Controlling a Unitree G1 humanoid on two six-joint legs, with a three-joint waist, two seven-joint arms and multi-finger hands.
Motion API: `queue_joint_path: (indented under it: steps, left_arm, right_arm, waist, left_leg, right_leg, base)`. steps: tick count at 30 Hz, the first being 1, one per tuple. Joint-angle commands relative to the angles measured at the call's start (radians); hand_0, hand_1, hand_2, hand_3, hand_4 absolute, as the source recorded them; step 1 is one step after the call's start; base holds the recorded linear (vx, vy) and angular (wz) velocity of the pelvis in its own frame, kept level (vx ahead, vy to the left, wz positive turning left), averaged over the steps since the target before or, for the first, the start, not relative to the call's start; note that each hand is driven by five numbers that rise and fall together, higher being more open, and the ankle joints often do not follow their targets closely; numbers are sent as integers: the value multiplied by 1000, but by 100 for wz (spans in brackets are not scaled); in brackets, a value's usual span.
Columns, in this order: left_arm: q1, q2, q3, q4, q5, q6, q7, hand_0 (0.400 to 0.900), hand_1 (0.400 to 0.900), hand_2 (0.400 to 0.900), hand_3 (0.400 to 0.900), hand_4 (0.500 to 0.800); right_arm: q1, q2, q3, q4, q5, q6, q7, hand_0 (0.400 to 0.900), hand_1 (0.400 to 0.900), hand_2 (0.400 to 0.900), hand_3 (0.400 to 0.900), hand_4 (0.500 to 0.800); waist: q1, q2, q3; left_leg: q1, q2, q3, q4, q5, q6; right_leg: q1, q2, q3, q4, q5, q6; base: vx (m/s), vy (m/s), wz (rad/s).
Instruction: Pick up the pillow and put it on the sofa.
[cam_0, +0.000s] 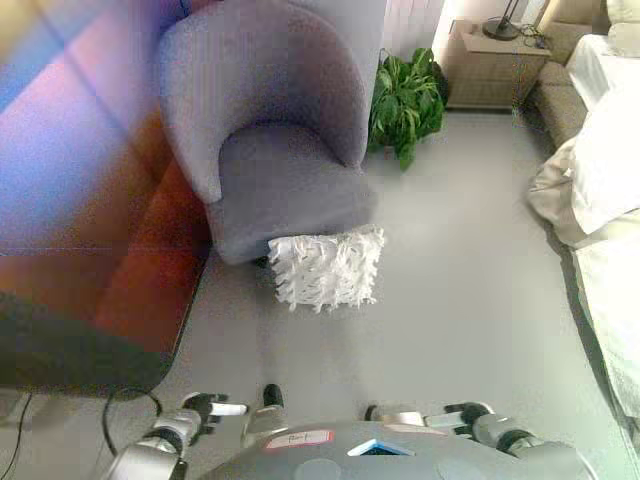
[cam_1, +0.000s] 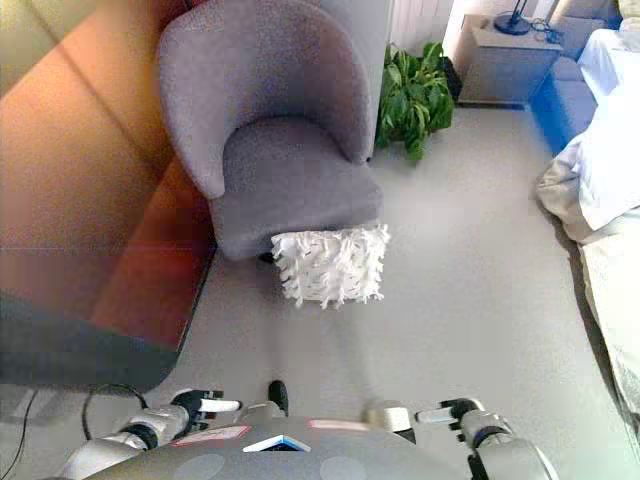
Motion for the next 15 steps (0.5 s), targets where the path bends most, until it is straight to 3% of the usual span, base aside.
queue_joint_path:
  steps: [1,5,15]
  left_arm:
    - [-50,-17,7,70,-75,-2,36,900,900,900,900,800]
    - [-39,-47,12,73,-128,1,46,900,900,900,900,800]
    - [-52,-70,-28,69,-117,11,92,900,900,900,900,800]
  right_arm:
    - [-62,-7,29,67,7,-7,-6,900,900,900,900,800]
    - [-58,16,47,55,15,-7,-18,900,900,900,900,800]
    - [-75,31,84,25,39,-1,-34,900,900,900,900,800]
  waist:
    - [37,9,34]
    - [37,8,36]
    - [35,9,42]
  left_leg:
    - [117,-61,34,5,-141,67]
    - [118,-63,32,5,-140,66]
    - [110,-66,26,5,-138,65]
  right_leg:
    - [-76,-8,71,54,30,23]
    - [-77,-8,70,57,28,21]
    - [-87,-6,72,61,30,19]
  base:
    - [0,0,0]
    - [-4,-1,1]
    - [-5,-2,1]
